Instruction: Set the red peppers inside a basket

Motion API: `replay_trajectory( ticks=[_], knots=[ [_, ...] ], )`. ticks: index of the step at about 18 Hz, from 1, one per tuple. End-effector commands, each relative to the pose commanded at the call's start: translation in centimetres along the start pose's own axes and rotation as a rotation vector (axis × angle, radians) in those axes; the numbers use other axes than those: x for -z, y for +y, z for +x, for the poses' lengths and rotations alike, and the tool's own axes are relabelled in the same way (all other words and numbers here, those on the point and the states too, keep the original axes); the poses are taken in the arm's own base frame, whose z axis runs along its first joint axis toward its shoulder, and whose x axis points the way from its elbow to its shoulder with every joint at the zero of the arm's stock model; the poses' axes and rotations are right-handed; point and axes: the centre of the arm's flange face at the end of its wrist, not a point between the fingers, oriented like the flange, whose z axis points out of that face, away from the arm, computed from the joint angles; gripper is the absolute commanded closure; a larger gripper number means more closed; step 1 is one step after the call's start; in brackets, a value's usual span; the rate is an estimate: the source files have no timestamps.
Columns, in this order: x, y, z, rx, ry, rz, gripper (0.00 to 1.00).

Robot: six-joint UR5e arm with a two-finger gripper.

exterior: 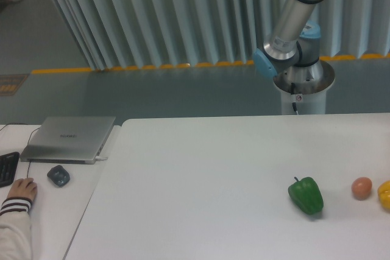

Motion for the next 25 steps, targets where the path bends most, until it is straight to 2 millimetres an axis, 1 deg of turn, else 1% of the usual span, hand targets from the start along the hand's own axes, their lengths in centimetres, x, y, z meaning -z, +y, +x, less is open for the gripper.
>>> replay_trajectory(
  ticks=[2,3,4,5,7,9,10,12,13,15,17,20,21,25],
  knots=[
    [1.3,-2.6,-0.1,-0.030,-0.017,0.006,0.00],
    [1.9,-3.5,0.1,-0.026,-0.018,0.001,0.00],
    [3.0,-4.5,0.2,-0.027,-0.026,0.002,0.00],
    [3.6,-5.9,0.8,-0.043,-0.026,0.006,0.00],
    [5.0,-7.6,2.0,-0.072,-0.035,0.027,0.00],
    [5.9,-9.9,2.5,-0.103,-0.034,0.045,0.00],
    [6.4,-10.6,2.7,-0.109,-0.025,0.050,0.00],
    [6.5,-12.1,3.2,-0.127,0.005,0.062,0.00],
    [6.8,-13.1,3.5,-0.143,0.014,0.066,0.00],
    [7.7,-14.3,4.3,-0.162,0.044,0.073,0.00],
    [8.8,-16.2,5.1,-0.191,0.058,0.081,0.00],
    [10.0,-18.1,6.0,-0.220,0.075,0.093,0.00],
    [10.3,-18.4,6.3,-0.225,0.079,0.099,0.00],
    [11.6,-18.6,7.2,-0.214,0.099,0.104,0.00]
  ],
)
